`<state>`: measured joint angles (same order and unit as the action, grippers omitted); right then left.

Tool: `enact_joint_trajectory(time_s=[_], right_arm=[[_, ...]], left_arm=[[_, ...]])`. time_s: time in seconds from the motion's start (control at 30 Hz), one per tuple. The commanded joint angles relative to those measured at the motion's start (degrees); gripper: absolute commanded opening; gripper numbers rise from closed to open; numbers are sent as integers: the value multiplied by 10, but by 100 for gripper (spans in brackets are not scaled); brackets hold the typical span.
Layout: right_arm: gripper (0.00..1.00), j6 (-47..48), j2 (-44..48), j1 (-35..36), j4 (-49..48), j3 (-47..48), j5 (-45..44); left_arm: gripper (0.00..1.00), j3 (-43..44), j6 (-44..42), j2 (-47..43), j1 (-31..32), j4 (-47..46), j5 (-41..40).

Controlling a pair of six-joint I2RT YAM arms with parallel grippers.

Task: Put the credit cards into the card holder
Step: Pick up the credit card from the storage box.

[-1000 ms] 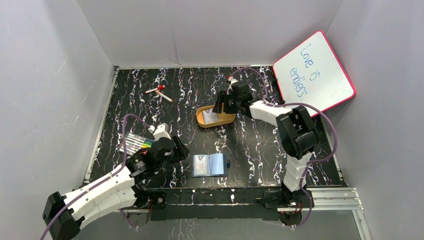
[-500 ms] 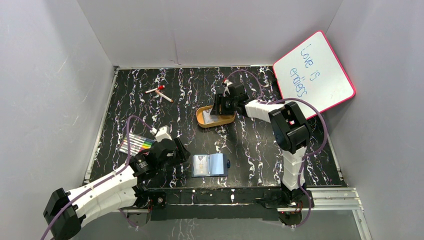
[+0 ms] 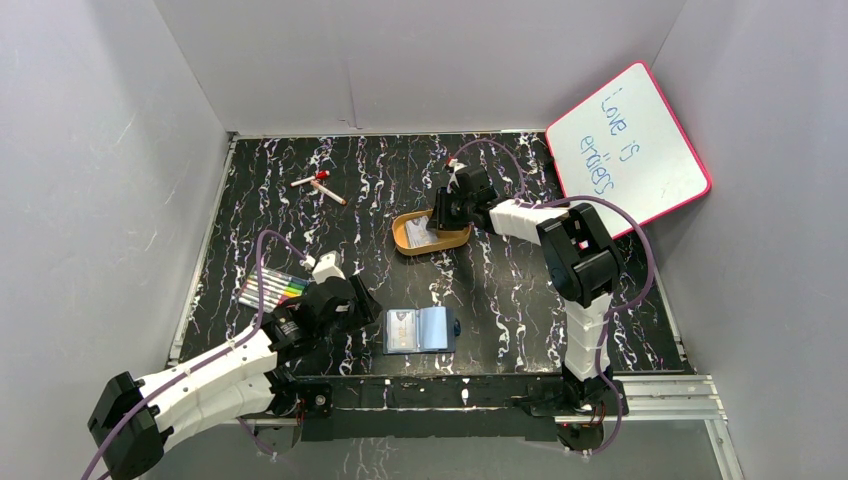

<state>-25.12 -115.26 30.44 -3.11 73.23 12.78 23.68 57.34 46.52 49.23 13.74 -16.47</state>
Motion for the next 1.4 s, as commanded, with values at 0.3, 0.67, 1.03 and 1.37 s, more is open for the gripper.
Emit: enact_joint_trajectory(time_s=[0.3,0.67,1.03,1.37], right_arm=[[38,2,16,-4,-19,-8,2],[51,3,0,-4,-1,11,25],[24,-12,32,-11,-22,-25,2],[15,-23,68,-25,-42,-56,10]], left_arm=[[49,-1,2,-3,1,3,-6],[49,0,1,-3,1,4,-6],[49,4,-4,0,1,7,-7],[49,0,-4,2,1,0,-5]])
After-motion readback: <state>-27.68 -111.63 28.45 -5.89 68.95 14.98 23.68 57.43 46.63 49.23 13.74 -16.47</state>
